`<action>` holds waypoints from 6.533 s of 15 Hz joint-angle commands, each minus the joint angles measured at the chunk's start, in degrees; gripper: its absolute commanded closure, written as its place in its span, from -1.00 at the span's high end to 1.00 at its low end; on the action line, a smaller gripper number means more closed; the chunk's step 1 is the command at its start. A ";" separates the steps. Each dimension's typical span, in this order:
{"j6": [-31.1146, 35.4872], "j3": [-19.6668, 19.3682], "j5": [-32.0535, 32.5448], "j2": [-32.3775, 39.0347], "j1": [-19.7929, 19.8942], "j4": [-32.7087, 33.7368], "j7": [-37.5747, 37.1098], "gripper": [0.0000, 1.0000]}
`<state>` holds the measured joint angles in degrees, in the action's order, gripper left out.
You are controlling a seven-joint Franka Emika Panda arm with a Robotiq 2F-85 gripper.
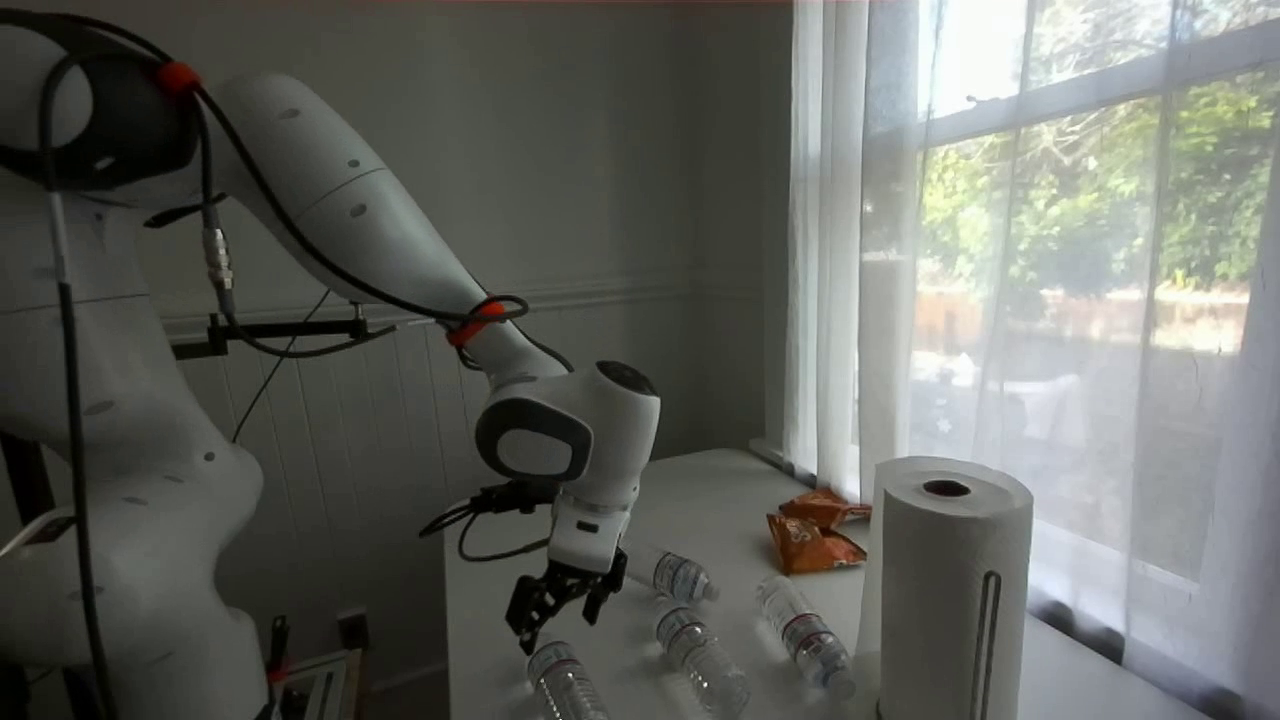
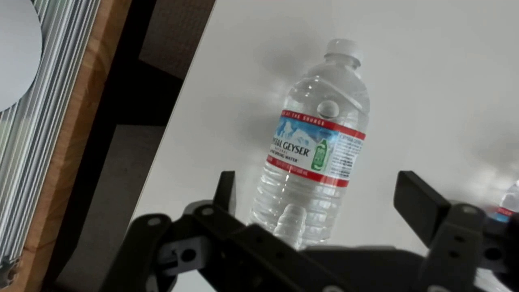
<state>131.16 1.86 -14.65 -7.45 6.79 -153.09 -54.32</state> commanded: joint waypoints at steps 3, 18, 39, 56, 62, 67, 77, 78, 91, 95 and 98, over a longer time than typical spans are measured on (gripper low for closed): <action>3.82 -0.71 -3.48 5.70 -2.91 0.29 -3.61 1.00; 7.60 -0.56 -13.44 13.81 -4.95 1.91 2.77 1.00; -1.95 -4.34 -15.40 13.63 -2.09 5.84 14.68 -0.50; -38.52 -11.04 -21.70 16.65 4.01 14.64 45.96 -0.50; -49.42 -11.90 -22.82 23.22 6.15 18.50 56.05 -0.50; -56.21 -12.25 -25.10 28.89 8.01 21.74 58.95 -0.50; -64.41 -11.99 -30.23 38.79 9.13 27.11 59.62 -0.50; -64.94 -12.03 -30.41 39.56 9.12 27.45 59.80 -0.50; -72.53 -12.20 -30.11 48.40 10.23 32.53 65.34 -0.50; -73.93 -12.71 -30.59 49.95 10.58 33.56 64.88 -0.50; -74.44 -13.26 -30.97 50.60 10.64 33.96 64.36 -0.50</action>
<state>59.17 -10.48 -44.32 41.85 16.97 -120.41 9.88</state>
